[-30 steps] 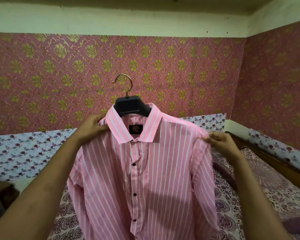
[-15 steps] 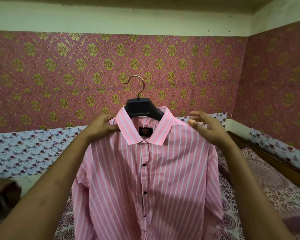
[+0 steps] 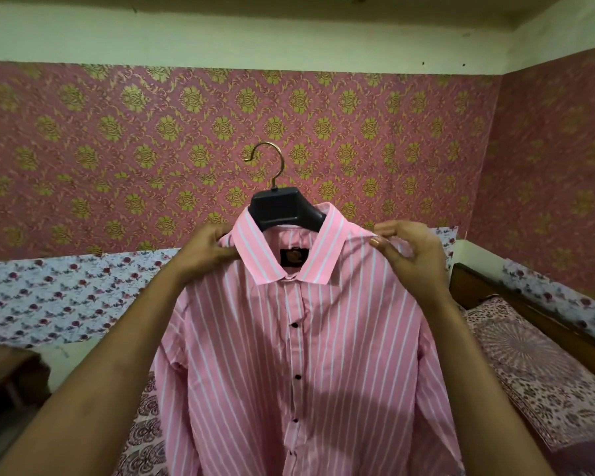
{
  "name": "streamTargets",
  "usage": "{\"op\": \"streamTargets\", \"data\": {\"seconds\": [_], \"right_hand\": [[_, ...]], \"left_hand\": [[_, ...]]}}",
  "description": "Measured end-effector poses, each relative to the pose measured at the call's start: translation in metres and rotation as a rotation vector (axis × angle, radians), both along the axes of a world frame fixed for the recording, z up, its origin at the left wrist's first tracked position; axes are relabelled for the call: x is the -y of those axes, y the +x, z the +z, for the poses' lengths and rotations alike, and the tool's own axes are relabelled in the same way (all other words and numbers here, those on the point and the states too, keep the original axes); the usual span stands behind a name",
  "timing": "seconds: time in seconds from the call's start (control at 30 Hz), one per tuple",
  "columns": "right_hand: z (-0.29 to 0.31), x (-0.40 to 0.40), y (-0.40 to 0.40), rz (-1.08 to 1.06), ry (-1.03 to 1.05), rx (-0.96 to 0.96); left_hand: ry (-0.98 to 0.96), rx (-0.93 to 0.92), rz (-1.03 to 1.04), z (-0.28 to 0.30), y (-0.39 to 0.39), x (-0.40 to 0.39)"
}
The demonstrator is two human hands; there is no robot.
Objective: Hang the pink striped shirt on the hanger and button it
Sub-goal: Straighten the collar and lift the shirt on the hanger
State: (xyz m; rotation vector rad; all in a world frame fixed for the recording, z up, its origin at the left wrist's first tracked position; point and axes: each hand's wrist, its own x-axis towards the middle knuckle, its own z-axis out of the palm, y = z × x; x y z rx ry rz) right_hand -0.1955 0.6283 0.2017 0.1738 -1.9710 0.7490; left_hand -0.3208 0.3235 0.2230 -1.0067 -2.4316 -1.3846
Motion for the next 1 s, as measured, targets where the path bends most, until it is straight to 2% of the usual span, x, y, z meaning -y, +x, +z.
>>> {"op": "streamTargets", "data": {"seconds": [0.07, 0.17, 0.27, 0.43, 0.5, 0.63, 0.7, 0.77, 0.9, 1.0], "right_hand": [[0.004, -0.001, 0.000, -0.048, 0.022, 0.069], [0.012, 0.007, -0.004, 0.054, 0.008, 0.225], [0.014, 0.018, -0.017, 0.101, 0.100, 0.380], [0.014, 0.024, -0.026, 0.105, 0.075, 0.404], [0.019, 0.034, -0.021, 0.081, 0.177, 0.385], [0.028, 0.045, -0.019, -0.130, 0.384, 0.373], [0.033, 0.049, -0.020, -0.248, 0.555, 0.376], [0.035, 0.050, -0.024, -0.272, 0.624, 0.347], [0.034, 0.054, -0.029, -0.191, 0.578, 0.294], [0.026, 0.043, -0.028, -0.059, 0.438, 0.388]], "left_hand": [[-0.018, -0.007, -0.011, 0.001, 0.002, -0.003], [-0.039, -0.029, -0.033, 0.000, 0.005, -0.010], [-0.062, -0.013, -0.057, -0.004, 0.010, -0.018], [-0.127, -0.023, -0.011, -0.011, 0.010, -0.019], [-0.153, -0.055, 0.015, -0.013, 0.012, -0.019], [-0.133, -0.094, 0.016, -0.017, 0.012, -0.023], [-0.152, -0.122, 0.020, -0.016, 0.013, -0.025], [-0.158, -0.123, 0.008, -0.017, 0.014, -0.028], [-0.150, -0.150, -0.003, -0.018, 0.015, -0.033], [-0.156, -0.128, -0.008, -0.014, 0.015, -0.030]]}}
